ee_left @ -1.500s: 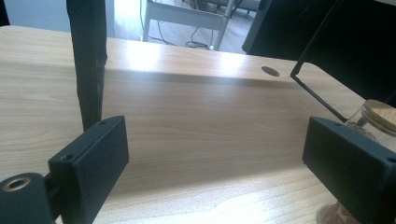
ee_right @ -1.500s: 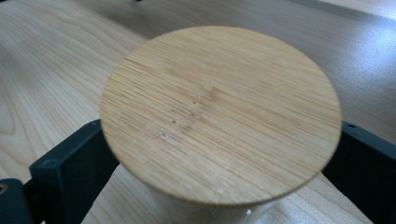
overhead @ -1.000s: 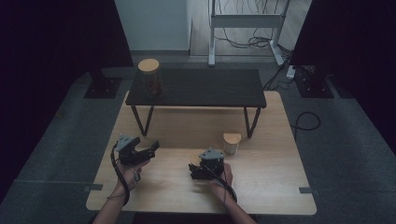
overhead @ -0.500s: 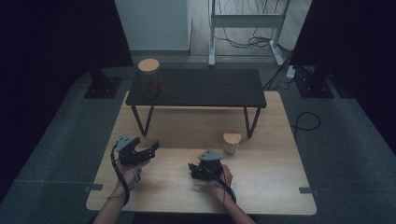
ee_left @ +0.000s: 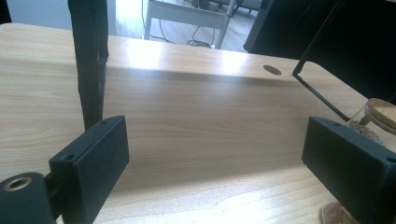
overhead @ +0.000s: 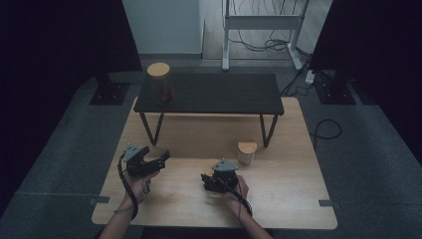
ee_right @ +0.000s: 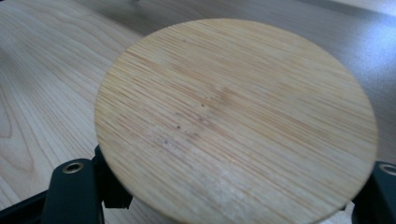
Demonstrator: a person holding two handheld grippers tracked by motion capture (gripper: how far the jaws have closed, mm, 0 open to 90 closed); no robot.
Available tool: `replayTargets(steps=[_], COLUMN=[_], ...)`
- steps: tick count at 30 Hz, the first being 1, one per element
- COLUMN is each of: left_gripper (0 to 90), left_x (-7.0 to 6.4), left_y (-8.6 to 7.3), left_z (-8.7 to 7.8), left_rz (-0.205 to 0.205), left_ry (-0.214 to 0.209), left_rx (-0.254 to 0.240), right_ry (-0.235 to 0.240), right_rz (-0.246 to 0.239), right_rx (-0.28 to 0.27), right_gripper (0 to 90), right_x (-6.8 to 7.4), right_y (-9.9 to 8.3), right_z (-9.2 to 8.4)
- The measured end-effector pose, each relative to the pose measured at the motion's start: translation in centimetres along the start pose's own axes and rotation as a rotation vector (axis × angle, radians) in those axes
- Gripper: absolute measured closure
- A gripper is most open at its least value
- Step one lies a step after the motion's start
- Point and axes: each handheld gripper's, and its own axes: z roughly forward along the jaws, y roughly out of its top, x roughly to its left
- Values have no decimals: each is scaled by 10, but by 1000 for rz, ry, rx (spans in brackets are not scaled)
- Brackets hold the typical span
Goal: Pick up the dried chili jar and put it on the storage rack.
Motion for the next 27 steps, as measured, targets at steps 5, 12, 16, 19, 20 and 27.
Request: replayTargets(steps=[5, 12, 16, 19, 20, 27], left_gripper=[70, 70, 70, 70, 70, 70], left_x=[0, -1, -1, -1, -1, -2], left_y=[0, 0, -1, -1, -1, -1], left_z=[0, -1, 0, 1, 1, 3], left_rz=[-3, 1, 0, 2, 2, 6], left_ry=[1, -2, -2, -3, -3, -6], left_rx=[1, 0, 3, 8, 8, 17], right_ry=[0, 9, 10, 9, 9, 13], right_rz=[-6, -17, -23, -22, -24, -20], right_rx=[-8, -18, -28, -35, -35, -41], right_gripper=[254, 255, 255, 254, 255, 255], right_x=[1, 3, 4, 4, 4, 4], right_y=[0, 2, 3, 4, 5, 6], right_z=[-2, -7, -11, -14, -15, -20])
